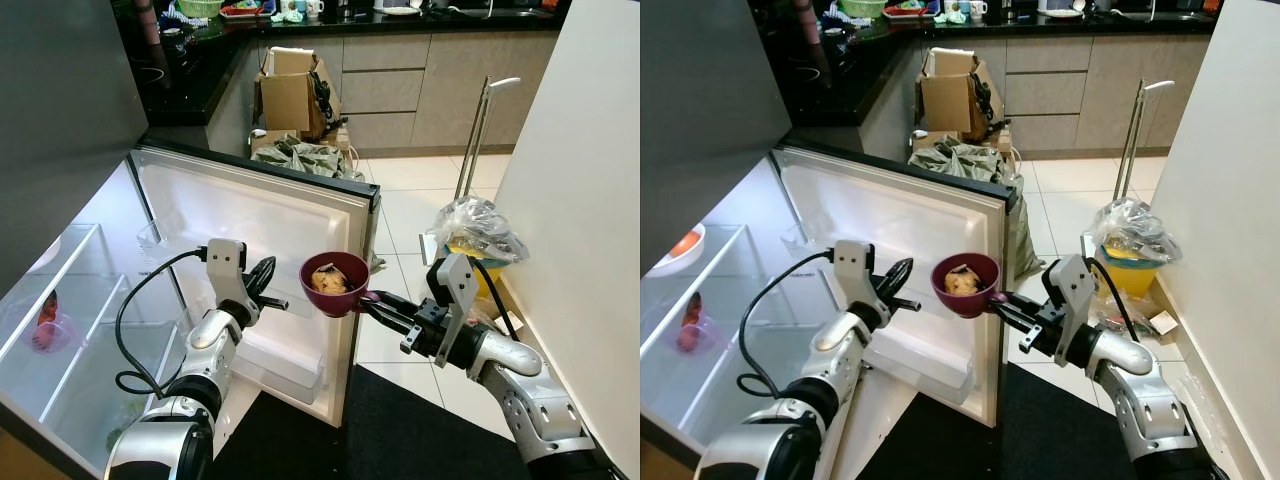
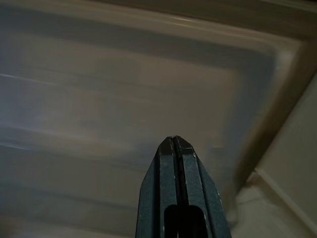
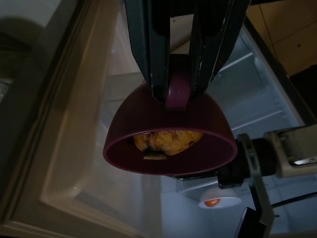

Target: Restocking fridge

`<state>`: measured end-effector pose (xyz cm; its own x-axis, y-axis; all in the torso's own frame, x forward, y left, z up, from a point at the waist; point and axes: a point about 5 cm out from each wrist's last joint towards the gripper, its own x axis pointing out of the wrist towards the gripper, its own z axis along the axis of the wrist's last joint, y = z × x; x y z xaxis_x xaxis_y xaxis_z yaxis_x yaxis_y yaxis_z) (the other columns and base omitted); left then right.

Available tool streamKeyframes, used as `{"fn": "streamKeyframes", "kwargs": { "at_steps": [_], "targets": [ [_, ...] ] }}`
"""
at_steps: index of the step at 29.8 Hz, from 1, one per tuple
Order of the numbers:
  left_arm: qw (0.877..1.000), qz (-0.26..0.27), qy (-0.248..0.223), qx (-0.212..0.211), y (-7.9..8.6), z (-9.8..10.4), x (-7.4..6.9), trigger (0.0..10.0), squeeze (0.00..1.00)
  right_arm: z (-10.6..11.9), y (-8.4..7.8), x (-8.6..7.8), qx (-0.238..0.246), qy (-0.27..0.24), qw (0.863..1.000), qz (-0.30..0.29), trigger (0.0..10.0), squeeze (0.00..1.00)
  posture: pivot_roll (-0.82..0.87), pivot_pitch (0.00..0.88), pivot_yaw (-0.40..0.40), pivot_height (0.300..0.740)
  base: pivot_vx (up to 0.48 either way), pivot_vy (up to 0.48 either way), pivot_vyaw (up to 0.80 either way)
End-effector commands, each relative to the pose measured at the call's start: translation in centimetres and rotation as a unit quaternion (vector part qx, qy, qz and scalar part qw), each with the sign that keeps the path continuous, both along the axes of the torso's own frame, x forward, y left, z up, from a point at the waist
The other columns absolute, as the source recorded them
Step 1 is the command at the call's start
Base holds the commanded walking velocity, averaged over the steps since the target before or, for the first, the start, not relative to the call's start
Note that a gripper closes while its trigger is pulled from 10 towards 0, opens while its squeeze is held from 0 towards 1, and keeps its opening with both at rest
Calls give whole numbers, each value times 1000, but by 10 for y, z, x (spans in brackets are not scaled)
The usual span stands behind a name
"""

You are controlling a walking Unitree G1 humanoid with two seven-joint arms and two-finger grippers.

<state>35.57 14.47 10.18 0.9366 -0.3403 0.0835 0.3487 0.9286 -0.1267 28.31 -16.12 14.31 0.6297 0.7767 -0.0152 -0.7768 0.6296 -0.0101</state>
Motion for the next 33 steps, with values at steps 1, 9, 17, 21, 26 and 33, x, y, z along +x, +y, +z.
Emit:
{"fn": "streamKeyframes", "kwargs": {
  "at_steps": [1, 9, 17, 21, 26, 33],
  "targets": [
    [998, 60, 4, 22, 28, -5, -4, 10000, 0, 9, 13, -4, 18, -26, 999, 36, 10000, 0, -134, 0, 51, 740, 0, 0, 0],
    [991, 119, 33, 48, 52, -23, -17, 10000, 0, 8, 28, -8, 24, -24, 997, 71, 10000, 0, -125, 0, 46, 740, 0, 0, 0],
    [976, 165, 119, 80, 64, -68, -49, 10000, 0, -5, 57, -13, 12, -14, 993, 118, 10000, 0, -109, 0, 44, 740, 0, 0, 0],
    [962, 156, 205, 87, 59, -103, -76, 10000, 0, -10, 75, -11, 13, -18, 993, 114, 10000, 0, -108, 0, 46, 740, 0, 0, 0],
    [943, 149, 279, 102, 57, -131, -103, 10000, 0, -16, 88, -13, 1, -21, 993, 118, 10000, 0, -112, 0, 47, 740, 0, -331, 0],
    [911, 153, 365, 120, 58, -161, -143, 10000, 0, -27, 98, -15, -31, -16, 991, 128, 10000, 0, -117, 0, 41, 740, 0, -465, 0]
  ]
}}
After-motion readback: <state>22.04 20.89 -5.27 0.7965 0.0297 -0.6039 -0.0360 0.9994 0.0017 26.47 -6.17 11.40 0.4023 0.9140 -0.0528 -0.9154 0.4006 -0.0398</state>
